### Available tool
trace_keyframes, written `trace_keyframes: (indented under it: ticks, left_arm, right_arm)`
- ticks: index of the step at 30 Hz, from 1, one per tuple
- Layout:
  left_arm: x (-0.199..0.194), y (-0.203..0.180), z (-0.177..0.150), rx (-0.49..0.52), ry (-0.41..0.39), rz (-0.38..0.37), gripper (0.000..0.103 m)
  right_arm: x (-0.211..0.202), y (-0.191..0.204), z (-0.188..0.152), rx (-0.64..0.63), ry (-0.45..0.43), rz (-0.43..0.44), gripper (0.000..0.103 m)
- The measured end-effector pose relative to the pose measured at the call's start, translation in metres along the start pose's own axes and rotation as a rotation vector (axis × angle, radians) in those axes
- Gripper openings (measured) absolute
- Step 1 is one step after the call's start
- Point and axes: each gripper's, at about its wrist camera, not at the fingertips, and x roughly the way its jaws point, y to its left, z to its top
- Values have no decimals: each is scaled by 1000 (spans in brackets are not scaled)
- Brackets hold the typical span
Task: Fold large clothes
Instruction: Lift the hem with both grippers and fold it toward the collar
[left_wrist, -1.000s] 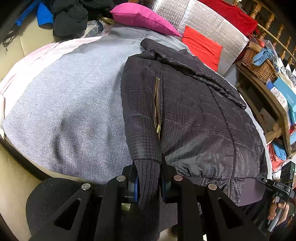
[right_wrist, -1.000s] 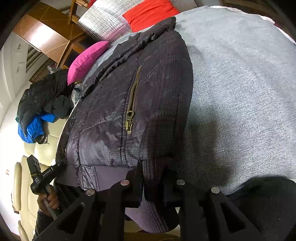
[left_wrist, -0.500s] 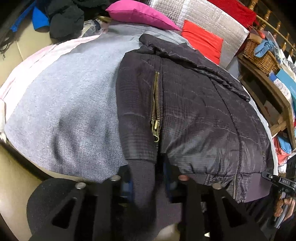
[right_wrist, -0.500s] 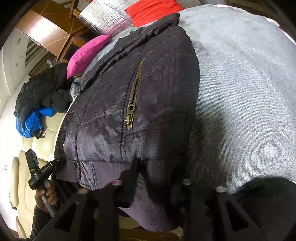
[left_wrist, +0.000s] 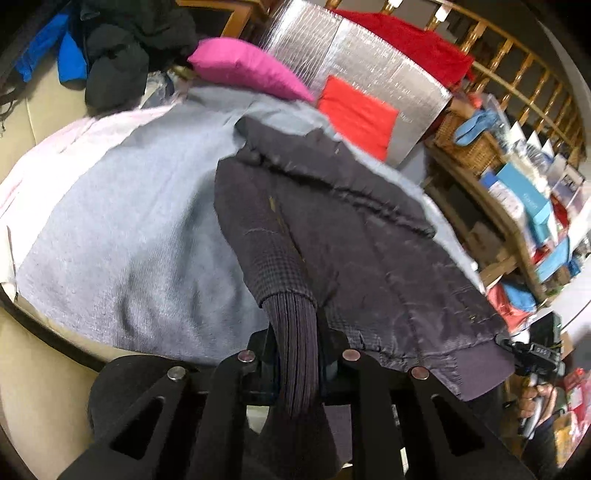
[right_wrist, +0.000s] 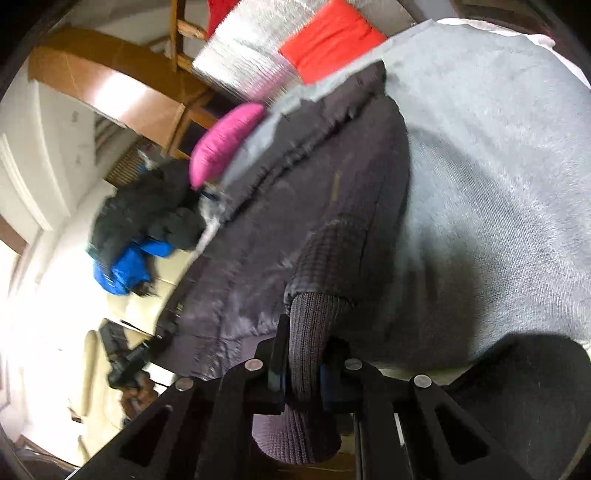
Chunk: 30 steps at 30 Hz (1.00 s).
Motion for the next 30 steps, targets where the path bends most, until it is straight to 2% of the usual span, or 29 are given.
trace_keyframes:
  ticks: [5,9,18,25,30]
  left_arm:
    - [-18,-1,13,-26,-45,-48,14]
    - [-16,1,21,-34,-49,-55,13]
    - [-21,5,17,-50,-42,-78,13]
    - [-22,-4,38,-40,-78,-100,13]
    - [-25,-8,57,-66,-119,-124,13]
  right_arm:
    - [-24,6,-1,22,-69,86,12]
    - [-33,8,2,29,-101,124,11]
    - [-24,8,6,79,-99,155,11]
    - [-24,17,23,47,-111,178,11]
    - [-24,23,42,36,-140,226,11]
